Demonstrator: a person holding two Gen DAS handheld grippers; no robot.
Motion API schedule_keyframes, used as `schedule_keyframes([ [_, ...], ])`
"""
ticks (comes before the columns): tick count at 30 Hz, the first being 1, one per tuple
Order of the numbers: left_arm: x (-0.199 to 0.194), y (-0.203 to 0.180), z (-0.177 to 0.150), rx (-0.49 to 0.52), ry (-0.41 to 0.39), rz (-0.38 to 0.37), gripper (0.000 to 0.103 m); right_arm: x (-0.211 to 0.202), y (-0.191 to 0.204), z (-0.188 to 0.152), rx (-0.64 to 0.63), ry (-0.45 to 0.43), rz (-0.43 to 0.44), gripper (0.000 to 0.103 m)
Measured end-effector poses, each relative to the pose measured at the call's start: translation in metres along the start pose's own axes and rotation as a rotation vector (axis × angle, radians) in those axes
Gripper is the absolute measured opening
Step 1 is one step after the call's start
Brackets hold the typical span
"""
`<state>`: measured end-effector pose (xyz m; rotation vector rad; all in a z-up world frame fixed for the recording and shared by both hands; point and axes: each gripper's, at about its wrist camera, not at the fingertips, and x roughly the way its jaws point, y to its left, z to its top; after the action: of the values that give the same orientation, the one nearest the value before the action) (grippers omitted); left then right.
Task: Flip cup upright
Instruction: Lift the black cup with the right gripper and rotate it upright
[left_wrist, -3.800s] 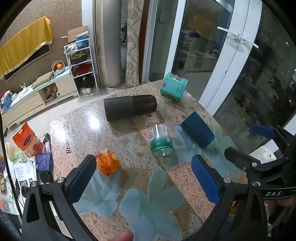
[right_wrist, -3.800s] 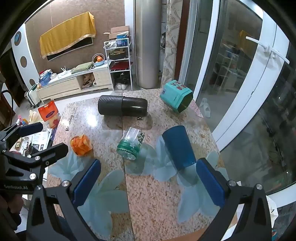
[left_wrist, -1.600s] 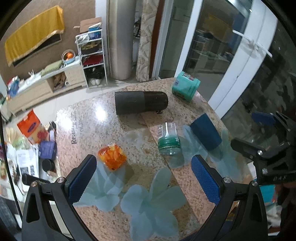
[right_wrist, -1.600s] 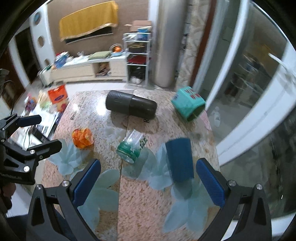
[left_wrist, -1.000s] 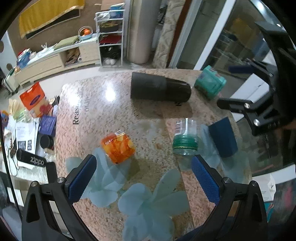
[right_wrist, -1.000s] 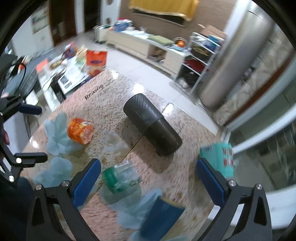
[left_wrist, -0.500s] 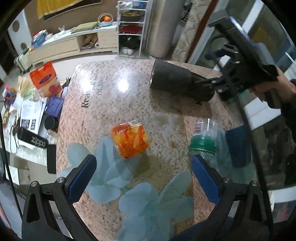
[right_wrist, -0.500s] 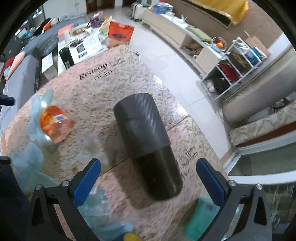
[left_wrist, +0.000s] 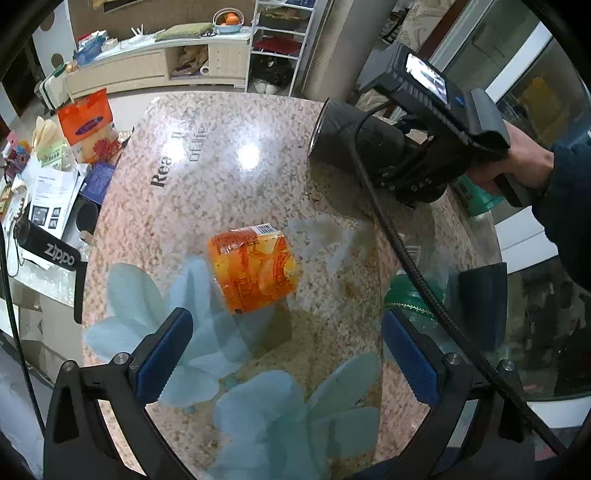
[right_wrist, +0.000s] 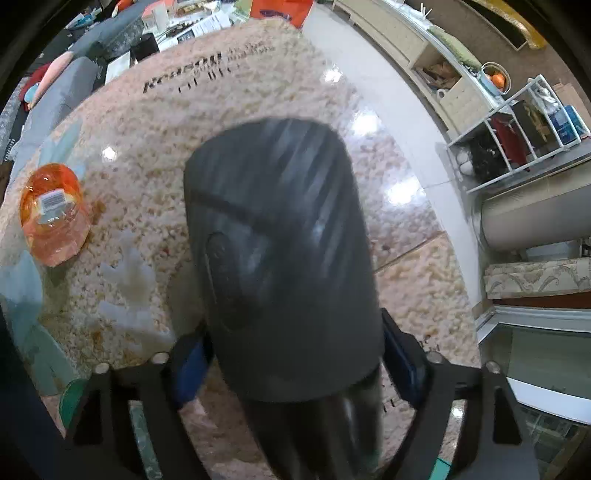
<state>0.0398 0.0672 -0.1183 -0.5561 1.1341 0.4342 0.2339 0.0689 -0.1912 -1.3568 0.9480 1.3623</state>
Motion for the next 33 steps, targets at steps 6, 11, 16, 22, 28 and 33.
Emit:
schedule_keyframes([
  [6, 0.003, 0.003, 0.001, -0.020, -0.004, -0.023, 0.103, 0.007, -0.019, 0.000, 0.057, 0.015, 0.035, 0.076],
  [11, 0.001, 0.007, 0.004, -0.034, -0.014, -0.028, 0.103, 0.009, -0.022, 0.002, 0.115, 0.008, 0.026, 0.075],
  [16, -0.006, 0.013, 0.006, -0.035, -0.035, -0.023, 0.103, -0.024, -0.026, -0.013, 0.278, -0.054, 0.055, 0.074],
  [22, -0.016, 0.026, 0.004, -0.052, -0.064, -0.024, 0.103, -0.094, -0.038, -0.040, 0.537, -0.160, 0.126, 0.075],
  [28, -0.029, 0.033, -0.002, 0.002, -0.090, -0.029, 0.103, -0.169, -0.005, -0.071, 0.706, -0.230, 0.128, 0.075],
  [33, -0.043, 0.035, -0.012, 0.073, -0.107, -0.032, 0.103, -0.202, 0.050, -0.109, 0.871, -0.266, 0.131, 0.075],
])
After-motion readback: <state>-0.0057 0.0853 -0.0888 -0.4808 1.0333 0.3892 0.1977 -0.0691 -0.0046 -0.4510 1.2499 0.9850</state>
